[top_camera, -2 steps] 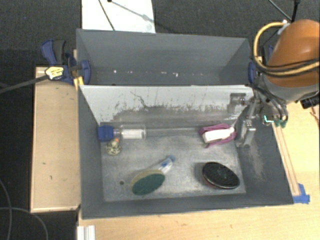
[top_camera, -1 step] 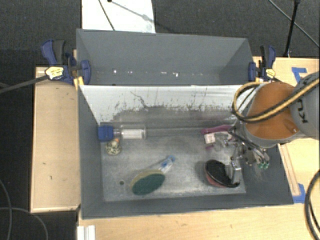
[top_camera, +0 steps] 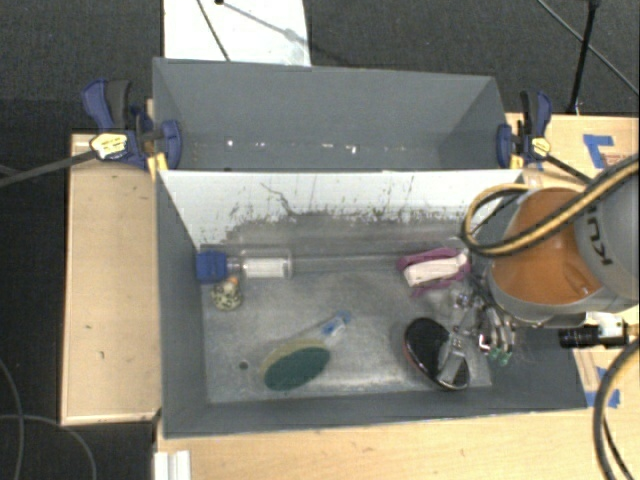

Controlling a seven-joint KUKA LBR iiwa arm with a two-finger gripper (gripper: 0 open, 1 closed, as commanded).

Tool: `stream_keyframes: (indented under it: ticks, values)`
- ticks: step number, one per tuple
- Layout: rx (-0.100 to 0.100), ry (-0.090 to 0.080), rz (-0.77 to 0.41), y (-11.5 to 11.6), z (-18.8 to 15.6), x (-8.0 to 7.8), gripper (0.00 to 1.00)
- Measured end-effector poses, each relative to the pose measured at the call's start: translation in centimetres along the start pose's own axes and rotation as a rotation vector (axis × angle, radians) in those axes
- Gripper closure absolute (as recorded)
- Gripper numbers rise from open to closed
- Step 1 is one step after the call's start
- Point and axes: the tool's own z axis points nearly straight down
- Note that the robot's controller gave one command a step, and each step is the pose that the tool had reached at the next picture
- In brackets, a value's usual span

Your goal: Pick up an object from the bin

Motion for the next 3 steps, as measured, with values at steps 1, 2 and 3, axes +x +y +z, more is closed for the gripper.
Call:
stream_keyframes:
  ticks: [1, 2, 3]
  values:
    - [0.000, 0.002, -0.634, 2.3, 0.4, 1.5, 0.00]
    - [0.000, 0.002, -0.635, 2.2, 0.4, 1.5, 1.00]
    - [-0.001, -0.003, -0.578, 2.0, -4.1, 0.5, 1.00]
